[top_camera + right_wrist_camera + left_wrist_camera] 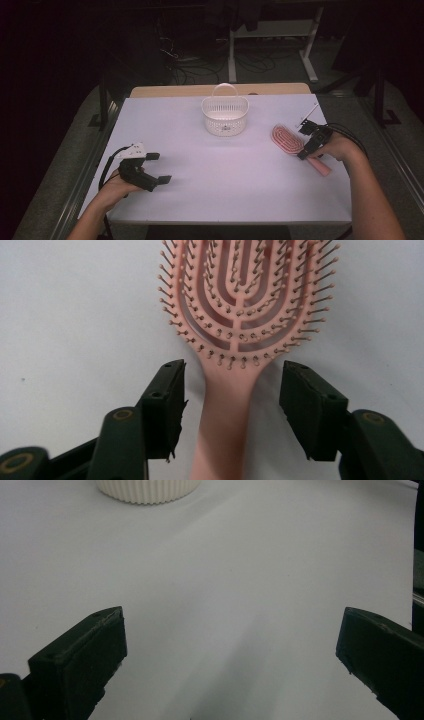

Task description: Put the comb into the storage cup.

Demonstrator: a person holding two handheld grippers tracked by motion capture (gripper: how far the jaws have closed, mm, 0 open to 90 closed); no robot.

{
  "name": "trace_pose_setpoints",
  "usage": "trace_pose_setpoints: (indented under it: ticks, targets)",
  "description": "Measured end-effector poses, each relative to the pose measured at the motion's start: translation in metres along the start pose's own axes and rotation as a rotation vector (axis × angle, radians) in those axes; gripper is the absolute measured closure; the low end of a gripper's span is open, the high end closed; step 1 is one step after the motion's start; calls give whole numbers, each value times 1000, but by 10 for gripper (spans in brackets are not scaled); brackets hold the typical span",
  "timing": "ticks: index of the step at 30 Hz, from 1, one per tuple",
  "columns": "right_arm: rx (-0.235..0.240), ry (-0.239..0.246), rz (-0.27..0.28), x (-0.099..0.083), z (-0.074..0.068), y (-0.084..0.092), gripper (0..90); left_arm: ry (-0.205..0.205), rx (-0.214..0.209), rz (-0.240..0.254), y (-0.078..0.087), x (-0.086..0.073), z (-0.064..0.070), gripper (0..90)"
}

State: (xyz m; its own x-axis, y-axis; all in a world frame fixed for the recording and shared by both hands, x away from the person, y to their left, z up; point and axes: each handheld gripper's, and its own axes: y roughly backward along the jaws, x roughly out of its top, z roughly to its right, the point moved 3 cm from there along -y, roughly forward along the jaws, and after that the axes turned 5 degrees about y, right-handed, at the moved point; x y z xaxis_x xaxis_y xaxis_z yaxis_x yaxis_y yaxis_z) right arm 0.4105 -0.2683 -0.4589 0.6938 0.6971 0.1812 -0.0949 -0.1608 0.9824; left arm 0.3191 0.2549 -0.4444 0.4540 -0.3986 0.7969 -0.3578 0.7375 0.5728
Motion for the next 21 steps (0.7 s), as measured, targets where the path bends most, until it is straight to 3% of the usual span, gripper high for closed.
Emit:
trace_pose_setpoints:
  ticks: [21]
  targets:
    - [8,20,-30,2,0,-5,608,1,0,1,0,0,0,0]
